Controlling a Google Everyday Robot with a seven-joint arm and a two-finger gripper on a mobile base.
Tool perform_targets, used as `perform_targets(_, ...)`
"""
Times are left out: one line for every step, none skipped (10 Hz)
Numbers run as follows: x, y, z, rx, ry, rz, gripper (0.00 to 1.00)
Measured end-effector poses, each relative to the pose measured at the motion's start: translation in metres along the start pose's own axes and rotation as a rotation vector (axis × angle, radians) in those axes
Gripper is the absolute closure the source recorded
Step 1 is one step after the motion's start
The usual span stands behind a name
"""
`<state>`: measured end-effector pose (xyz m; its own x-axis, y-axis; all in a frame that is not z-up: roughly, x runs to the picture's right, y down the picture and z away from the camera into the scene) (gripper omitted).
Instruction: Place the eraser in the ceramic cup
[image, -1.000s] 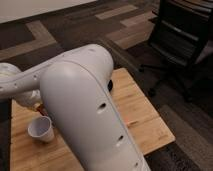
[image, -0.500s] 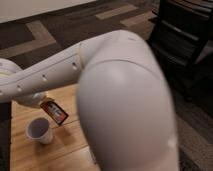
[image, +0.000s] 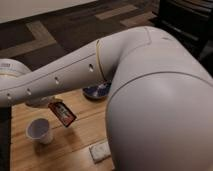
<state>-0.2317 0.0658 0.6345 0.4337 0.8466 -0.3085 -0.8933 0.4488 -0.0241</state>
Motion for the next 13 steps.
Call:
perform_targets(0.000, 0.001, 0.000, 0.000, 0.001, -0.003, 1.00)
perform_targets(0.000, 0.002, 0.000, -0.001, -0.001, -0.004, 1.00)
perform_targets(-0.005, 0.001, -0.001, 0.001, -0.014, -0.005, 1.00)
perform_targets(-0.019, 0.003, -0.006, 0.002, -0.062, -0.033, 1.00)
perform_targets(-0.041, 0.010, -0.014, -0.006, -0.142, -0.076, 1.00)
perform_targets(-0.064, 0.022, -0.023, -0.030, -0.230, -0.130, 1.00)
perform_targets(-0.077, 0.039, -0.029, -0.072, -0.300, -0.182, 1.00)
perform_targets(-0.083, 0.049, -0.031, -0.110, -0.340, -0.211, 1.00)
perform_targets(-0.086, 0.059, -0.030, -0.162, -0.375, -0.231, 1.00)
perform_targets(-0.087, 0.069, -0.030, -0.237, -0.417, -0.247, 1.00)
perform_targets(-0.088, 0.073, -0.029, -0.288, -0.443, -0.254, 1.00)
perform_targets(-0.089, 0.074, -0.030, -0.341, -0.472, -0.256, 1.00)
perform_targets(-0.092, 0.074, -0.032, -0.386, -0.501, -0.259, 1.00)
